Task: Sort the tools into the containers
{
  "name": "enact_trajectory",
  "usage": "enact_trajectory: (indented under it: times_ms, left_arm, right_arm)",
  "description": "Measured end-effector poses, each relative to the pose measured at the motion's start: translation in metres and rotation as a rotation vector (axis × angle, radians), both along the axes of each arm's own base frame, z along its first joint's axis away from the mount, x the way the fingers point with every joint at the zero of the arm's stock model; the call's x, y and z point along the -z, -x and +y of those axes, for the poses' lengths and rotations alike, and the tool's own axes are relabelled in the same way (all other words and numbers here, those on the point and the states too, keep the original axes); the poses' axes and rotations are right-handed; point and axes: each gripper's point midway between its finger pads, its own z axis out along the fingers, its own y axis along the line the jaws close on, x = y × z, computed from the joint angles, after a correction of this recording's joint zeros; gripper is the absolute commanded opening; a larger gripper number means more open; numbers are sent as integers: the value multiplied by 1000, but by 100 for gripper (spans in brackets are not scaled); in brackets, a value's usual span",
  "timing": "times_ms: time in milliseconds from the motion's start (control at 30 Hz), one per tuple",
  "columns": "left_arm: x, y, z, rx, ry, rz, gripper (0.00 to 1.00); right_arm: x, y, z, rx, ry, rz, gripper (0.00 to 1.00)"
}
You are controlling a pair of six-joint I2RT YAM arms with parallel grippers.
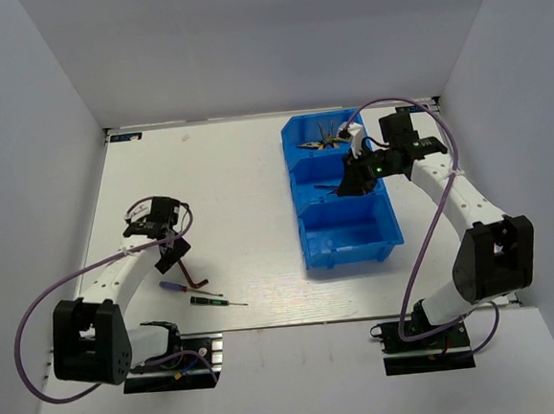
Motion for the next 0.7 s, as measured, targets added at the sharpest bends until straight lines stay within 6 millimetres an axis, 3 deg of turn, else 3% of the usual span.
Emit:
enact_trajectory:
  times_ms: [133, 267, 400, 633, 700]
  left_arm:
    - [26, 9, 5, -17, 21, 59, 58]
    - [41, 2, 4, 4, 43, 73, 49]
    - [54, -4, 1, 37, 59, 78, 33]
    - [54, -19, -3, 94, 64, 40, 0]
    - [53, -21, -6, 122, 70, 37, 0]
  right_arm:
    - [-2, -2, -4, 24, 14, -17, 26]
    - [-7, 3, -8, 35, 21, -40, 26]
    - [-11, 5, -9, 37, 19, -56, 26]
    - [-11, 5, -9, 39, 18, -54, 26]
    - [-11, 5, -9, 39, 18, -53, 27]
